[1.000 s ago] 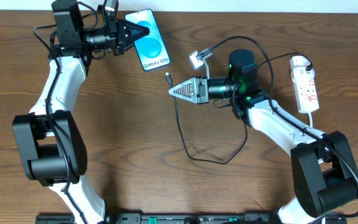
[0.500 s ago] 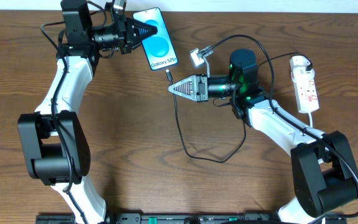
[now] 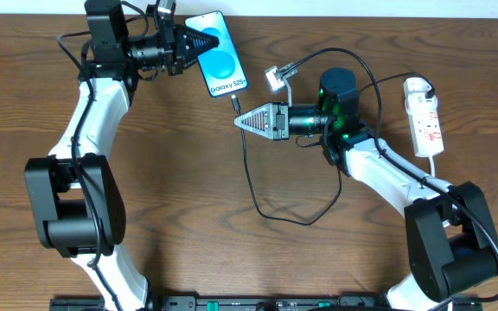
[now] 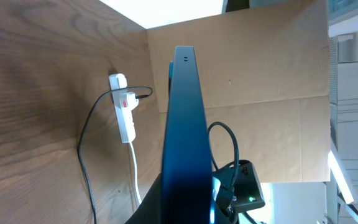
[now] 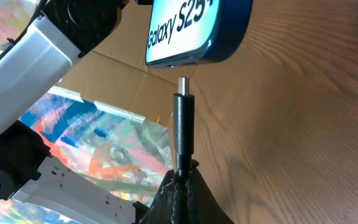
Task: Plug charger to phone and switch on socket
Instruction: 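Raise the connector with the right gripper toward the phone's bottom port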
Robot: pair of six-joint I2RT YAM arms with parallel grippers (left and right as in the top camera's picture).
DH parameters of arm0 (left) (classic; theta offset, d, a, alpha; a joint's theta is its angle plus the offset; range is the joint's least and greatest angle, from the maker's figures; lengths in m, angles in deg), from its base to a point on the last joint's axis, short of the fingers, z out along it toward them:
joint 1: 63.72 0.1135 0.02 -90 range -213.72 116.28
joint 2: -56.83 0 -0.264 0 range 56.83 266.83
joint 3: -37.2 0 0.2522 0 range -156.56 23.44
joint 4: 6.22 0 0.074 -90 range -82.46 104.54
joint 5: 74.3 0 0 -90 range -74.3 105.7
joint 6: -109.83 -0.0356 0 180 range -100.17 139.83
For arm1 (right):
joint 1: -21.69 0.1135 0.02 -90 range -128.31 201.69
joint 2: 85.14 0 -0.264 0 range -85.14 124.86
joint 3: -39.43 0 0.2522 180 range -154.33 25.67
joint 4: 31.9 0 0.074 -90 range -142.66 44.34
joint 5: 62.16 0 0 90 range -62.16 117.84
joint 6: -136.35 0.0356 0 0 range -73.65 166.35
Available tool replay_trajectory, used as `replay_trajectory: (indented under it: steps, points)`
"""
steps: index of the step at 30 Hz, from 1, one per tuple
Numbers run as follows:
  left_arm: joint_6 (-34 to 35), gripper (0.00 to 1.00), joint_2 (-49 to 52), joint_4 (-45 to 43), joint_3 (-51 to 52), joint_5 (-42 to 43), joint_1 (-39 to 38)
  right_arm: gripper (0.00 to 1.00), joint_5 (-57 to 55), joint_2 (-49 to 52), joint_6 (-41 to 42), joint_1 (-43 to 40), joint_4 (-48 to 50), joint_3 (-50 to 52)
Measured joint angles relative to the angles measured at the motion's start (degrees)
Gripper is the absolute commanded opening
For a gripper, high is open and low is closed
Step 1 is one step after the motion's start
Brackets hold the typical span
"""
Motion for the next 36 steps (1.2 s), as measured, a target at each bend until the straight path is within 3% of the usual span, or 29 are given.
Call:
replay_trajectory:
  steps: [29,36]
  points:
    - [-0.31,0.07,0.00,-1.36,0.00,1.40,0.00,0.01,7.89,1.99,5.29,-1.05,4.31,0.02]
    - [-0.35,0.07,0.00,-1.42,0.00,1.77,-0.02,0.01,7.26,2.82,6.88,-1.05,9.16,0.07]
